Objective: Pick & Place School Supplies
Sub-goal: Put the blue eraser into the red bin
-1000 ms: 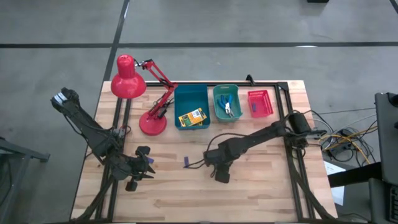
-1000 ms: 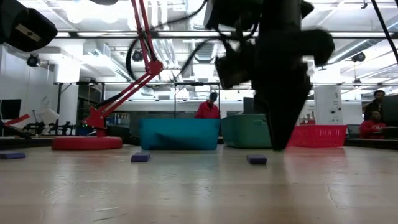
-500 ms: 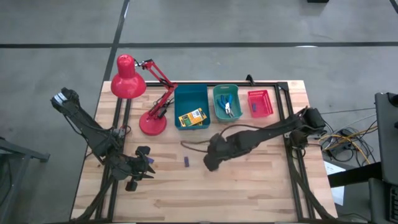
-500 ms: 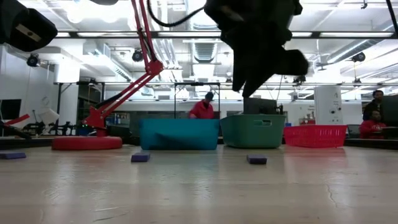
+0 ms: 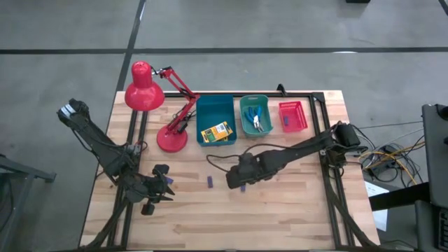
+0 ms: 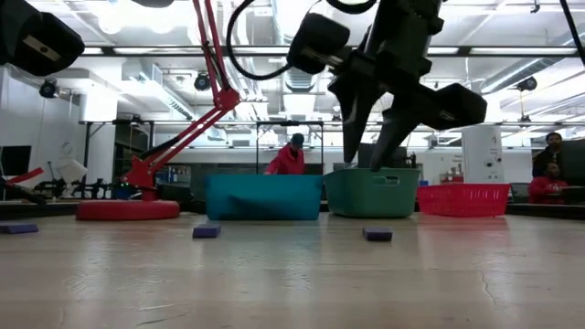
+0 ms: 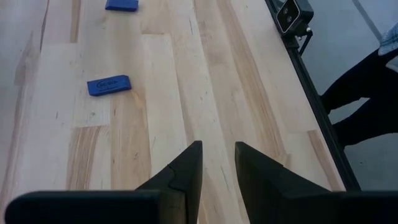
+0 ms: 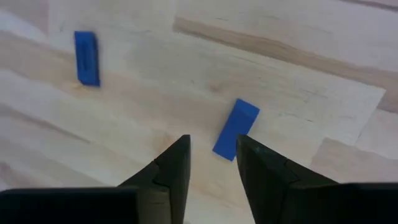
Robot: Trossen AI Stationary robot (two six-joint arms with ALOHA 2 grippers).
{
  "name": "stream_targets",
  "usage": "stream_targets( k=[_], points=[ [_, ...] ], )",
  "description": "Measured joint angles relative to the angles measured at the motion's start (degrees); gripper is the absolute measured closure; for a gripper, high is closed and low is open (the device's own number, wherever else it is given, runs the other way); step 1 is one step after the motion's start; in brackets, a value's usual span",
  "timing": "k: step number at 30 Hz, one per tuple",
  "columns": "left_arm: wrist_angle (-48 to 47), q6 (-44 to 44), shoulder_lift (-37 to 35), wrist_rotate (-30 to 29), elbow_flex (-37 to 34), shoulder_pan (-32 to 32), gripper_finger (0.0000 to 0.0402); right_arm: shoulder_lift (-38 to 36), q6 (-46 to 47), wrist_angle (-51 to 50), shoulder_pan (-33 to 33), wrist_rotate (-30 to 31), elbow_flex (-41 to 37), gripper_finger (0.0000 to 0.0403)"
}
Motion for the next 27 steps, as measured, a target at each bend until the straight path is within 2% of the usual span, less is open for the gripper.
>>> stream_targets(
  k=[5, 11, 16, 27],
  points=[
    [0.02, 0.00, 0.00, -0.01, 0.00, 0.00, 0.0303, 1.42, 7.87, -0.39, 0.00, -0.97, -0.23, 0.0248],
    [0.02, 0.00, 0.00, -0.01, 0.00, 0.00, 0.0303, 6.01, 10.83, 0.11, 0.00, -5.31, 0.22, 0.0230],
    [0.00, 0.00, 0.00, 0.00, 0.00, 0.00, 0.0303, 8.65, 11.34, 0.19, -0.04, -6.49, 1.26, 0.0231],
    [0.02, 0.00, 0.00, -0.01, 0.00, 0.00, 0.0303, 8.89, 14.77, -0.31, -0.51, -7.05, 1.35, 0.0240]
  ],
)
